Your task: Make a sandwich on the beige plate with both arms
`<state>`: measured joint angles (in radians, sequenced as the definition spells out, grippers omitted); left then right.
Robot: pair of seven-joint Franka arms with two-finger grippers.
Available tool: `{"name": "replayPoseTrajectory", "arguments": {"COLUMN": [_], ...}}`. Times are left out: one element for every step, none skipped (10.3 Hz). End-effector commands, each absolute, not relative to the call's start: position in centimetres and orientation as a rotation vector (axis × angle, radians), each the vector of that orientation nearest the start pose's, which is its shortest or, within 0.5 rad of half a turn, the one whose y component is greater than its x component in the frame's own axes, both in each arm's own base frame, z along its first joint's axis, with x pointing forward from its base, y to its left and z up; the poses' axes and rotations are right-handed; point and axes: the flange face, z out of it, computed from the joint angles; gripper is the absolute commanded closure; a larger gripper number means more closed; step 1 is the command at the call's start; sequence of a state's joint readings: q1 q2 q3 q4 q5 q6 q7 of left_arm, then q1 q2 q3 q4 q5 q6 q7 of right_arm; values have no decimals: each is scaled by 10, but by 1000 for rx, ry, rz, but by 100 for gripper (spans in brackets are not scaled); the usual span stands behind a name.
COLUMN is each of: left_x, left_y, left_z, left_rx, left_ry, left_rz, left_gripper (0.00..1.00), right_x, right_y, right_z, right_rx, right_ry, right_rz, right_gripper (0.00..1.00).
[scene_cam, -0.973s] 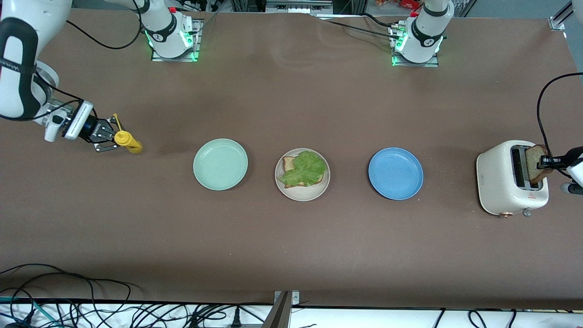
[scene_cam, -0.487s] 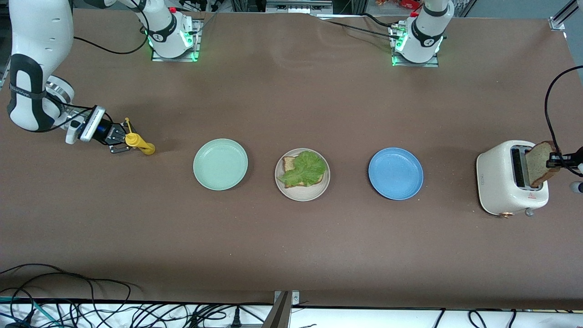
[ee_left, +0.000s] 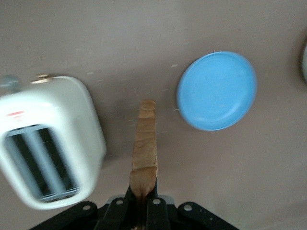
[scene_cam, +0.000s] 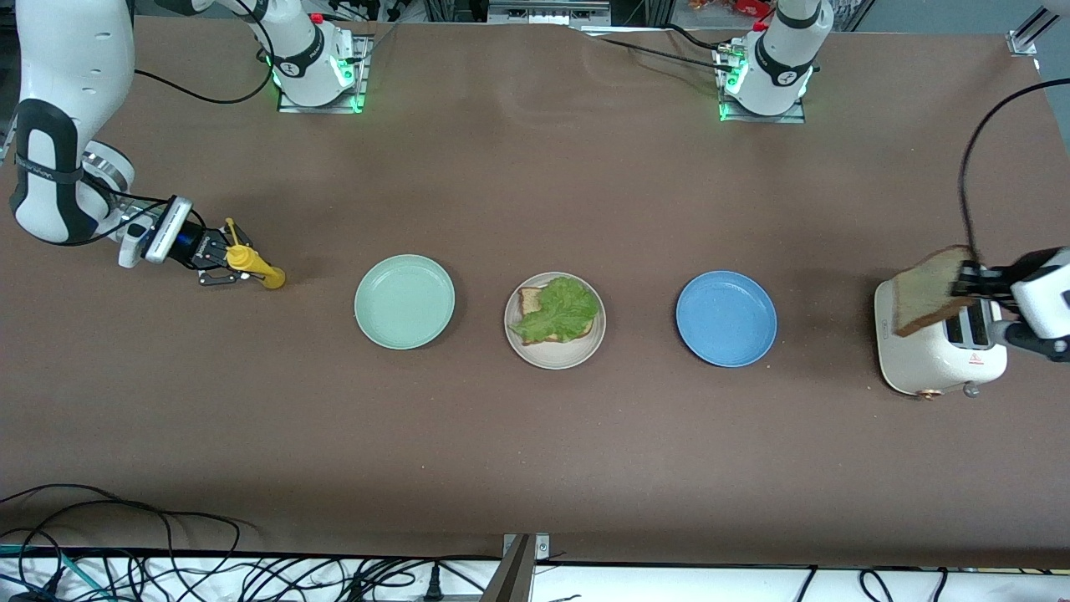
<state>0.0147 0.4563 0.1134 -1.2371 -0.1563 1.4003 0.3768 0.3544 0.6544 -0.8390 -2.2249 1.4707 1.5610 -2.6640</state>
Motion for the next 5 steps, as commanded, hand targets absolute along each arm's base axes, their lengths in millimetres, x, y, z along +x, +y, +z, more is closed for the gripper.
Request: {"name": "replayPoseTrajectory", "arguments": {"left_x": [659, 664, 668, 674, 680], "left_y": [-8, -57, -105, -135, -150], "left_z": [483, 462, 431, 401, 374], "left_rx": [-3471, -3506, -3582, -3678, -3765], "left_ry": [334, 252, 165, 3, -109], "left_rz": [482, 593, 747, 942, 1109], "left_gripper": [100, 100, 100, 100, 100], "right_x": [465, 461, 459, 460, 467], "right_y": [-158, -169, -190, -221, -241], "right_z": [159, 162, 169, 182, 196], "right_rx": [-1845, -1854, -1884, -1914, -1949], "right_ry": [-1243, -1195, -1174, -1203, -1200], "right_rz": [-1047, -1031, -939, -842, -750], "right_gripper": [5, 4, 1, 1, 1]}}
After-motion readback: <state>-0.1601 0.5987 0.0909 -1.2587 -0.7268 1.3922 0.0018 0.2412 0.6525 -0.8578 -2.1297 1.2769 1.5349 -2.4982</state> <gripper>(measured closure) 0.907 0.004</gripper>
